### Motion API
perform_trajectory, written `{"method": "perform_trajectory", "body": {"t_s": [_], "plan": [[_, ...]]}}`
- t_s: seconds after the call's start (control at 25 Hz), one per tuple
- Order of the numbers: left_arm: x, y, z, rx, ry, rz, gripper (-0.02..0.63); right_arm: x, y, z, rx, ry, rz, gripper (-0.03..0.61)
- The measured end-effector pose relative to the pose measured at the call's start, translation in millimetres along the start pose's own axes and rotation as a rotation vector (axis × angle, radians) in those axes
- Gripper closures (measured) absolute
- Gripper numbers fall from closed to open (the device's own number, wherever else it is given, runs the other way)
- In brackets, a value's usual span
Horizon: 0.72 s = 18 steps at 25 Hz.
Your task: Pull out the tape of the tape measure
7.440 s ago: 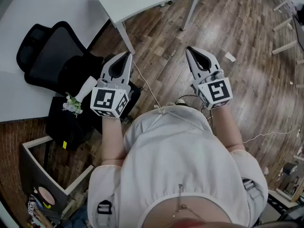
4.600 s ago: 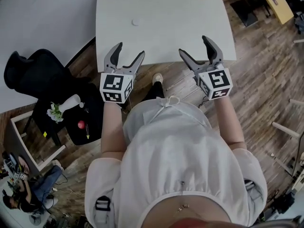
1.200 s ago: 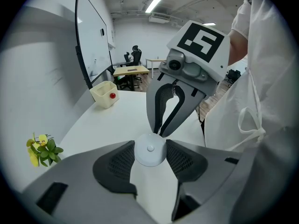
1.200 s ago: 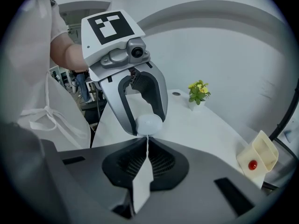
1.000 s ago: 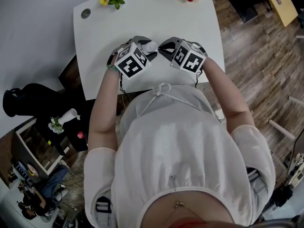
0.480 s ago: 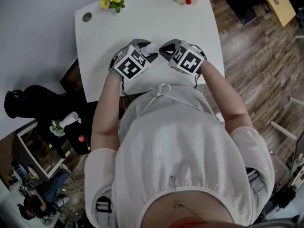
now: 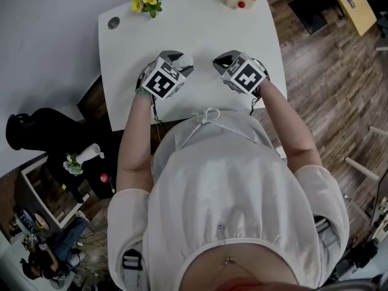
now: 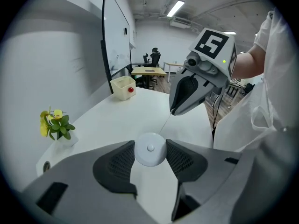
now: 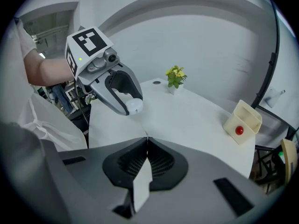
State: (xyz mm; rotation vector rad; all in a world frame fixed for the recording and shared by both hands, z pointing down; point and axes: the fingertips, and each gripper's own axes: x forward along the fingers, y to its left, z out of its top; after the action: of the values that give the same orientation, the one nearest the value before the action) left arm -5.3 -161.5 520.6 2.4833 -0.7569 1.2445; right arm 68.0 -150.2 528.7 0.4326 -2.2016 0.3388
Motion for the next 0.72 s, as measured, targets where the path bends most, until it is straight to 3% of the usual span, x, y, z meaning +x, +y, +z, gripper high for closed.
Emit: {"method": "perform_trajectory", "body": {"t_s": [0.16,0.48,0.72], "plan": [[-2.8,6.1,-7.6,-0.06,-0.036,-0.002,0.387,2.4,5.8,1.1,0.031,-0.015,0.016,0.571],[-6.4,25.1,-29.2,-0.061,0.017,0.072,0.388,2.9,-7.9,-20.5,0.053,0.027,-0.059,0.571],[-10.1,24.3,-39.1,-0.106,0.033,0.056,0.388,3.0,-11.3,-29.5,0.086,0.03,-0.078,0.571]]}}
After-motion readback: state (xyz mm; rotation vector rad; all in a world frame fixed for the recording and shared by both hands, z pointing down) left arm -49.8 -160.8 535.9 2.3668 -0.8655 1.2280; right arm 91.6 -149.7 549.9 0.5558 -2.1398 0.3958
